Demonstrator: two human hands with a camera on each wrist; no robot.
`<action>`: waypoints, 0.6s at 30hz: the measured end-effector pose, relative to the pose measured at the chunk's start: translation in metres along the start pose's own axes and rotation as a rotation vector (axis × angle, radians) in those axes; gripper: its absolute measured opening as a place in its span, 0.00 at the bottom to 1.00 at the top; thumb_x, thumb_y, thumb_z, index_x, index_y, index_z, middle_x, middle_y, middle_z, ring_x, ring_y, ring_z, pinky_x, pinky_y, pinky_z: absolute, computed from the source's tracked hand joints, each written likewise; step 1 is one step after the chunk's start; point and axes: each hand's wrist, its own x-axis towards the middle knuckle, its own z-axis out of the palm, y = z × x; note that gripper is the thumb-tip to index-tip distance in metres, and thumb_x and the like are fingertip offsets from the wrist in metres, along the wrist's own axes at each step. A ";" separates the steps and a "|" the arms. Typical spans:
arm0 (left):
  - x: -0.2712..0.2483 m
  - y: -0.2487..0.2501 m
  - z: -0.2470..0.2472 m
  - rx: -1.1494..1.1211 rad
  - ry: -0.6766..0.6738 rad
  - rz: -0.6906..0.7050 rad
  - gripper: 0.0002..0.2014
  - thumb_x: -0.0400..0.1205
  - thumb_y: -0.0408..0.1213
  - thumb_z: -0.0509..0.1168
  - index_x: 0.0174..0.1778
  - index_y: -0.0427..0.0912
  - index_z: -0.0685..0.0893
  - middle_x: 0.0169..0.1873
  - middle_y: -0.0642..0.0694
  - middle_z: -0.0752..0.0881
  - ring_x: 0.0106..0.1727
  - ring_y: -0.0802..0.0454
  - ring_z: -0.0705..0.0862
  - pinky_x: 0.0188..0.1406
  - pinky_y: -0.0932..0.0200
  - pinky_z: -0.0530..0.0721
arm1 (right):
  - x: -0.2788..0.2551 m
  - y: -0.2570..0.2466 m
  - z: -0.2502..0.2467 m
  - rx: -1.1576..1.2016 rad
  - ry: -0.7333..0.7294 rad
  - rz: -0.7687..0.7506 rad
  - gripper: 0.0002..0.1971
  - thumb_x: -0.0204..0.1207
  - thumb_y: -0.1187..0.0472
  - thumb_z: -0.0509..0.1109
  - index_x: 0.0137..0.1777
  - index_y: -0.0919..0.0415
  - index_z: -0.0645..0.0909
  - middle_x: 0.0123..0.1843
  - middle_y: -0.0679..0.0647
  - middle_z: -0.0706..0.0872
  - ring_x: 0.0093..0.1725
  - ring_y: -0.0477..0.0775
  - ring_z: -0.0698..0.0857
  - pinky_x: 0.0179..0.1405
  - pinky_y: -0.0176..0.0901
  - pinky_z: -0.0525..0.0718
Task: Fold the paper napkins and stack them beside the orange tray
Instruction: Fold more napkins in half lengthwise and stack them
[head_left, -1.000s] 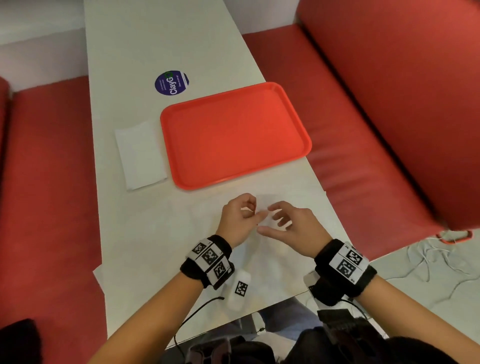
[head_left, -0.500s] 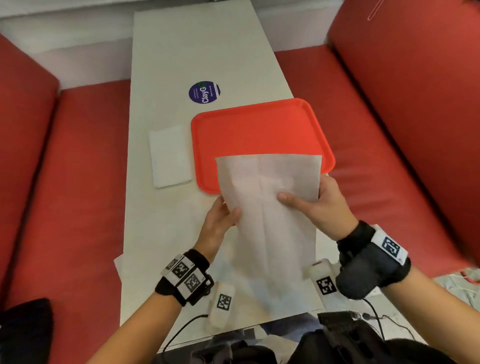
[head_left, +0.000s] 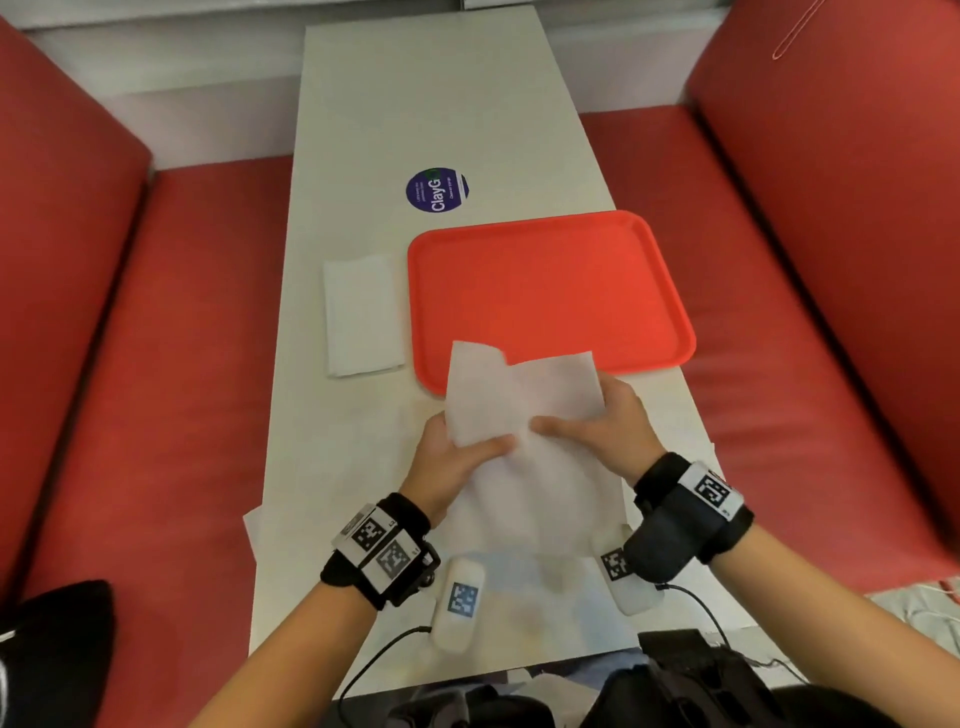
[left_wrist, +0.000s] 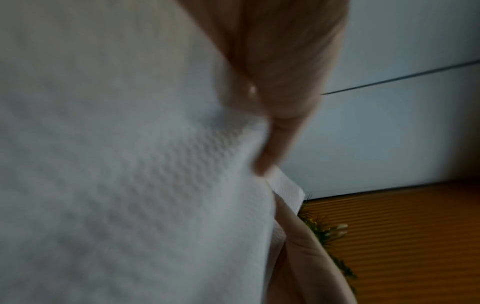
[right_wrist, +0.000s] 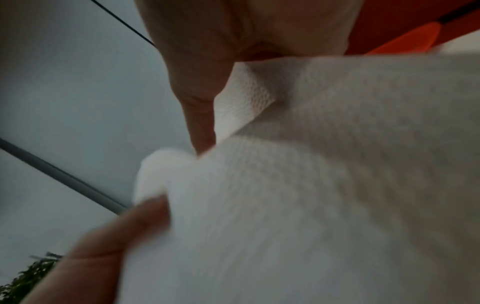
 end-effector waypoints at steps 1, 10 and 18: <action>0.003 -0.002 -0.004 0.029 0.038 -0.007 0.15 0.74 0.24 0.75 0.56 0.37 0.87 0.49 0.43 0.92 0.53 0.45 0.91 0.51 0.50 0.88 | 0.003 0.002 0.002 -0.004 -0.025 0.017 0.32 0.54 0.59 0.90 0.60 0.55 0.83 0.53 0.50 0.92 0.51 0.49 0.91 0.52 0.53 0.89; 0.020 -0.056 -0.041 0.521 0.237 -0.122 0.11 0.72 0.39 0.80 0.45 0.41 0.87 0.39 0.51 0.88 0.39 0.60 0.85 0.33 0.72 0.81 | 0.012 0.038 0.017 -0.375 -0.122 0.235 0.33 0.59 0.63 0.87 0.64 0.57 0.76 0.49 0.56 0.87 0.48 0.56 0.86 0.43 0.43 0.81; 0.012 -0.065 -0.046 0.477 0.188 -0.046 0.17 0.70 0.41 0.81 0.33 0.32 0.82 0.31 0.42 0.87 0.31 0.52 0.85 0.38 0.55 0.89 | 0.007 0.059 0.020 -0.380 -0.106 0.208 0.22 0.66 0.62 0.83 0.58 0.56 0.78 0.31 0.51 0.81 0.30 0.48 0.79 0.29 0.36 0.76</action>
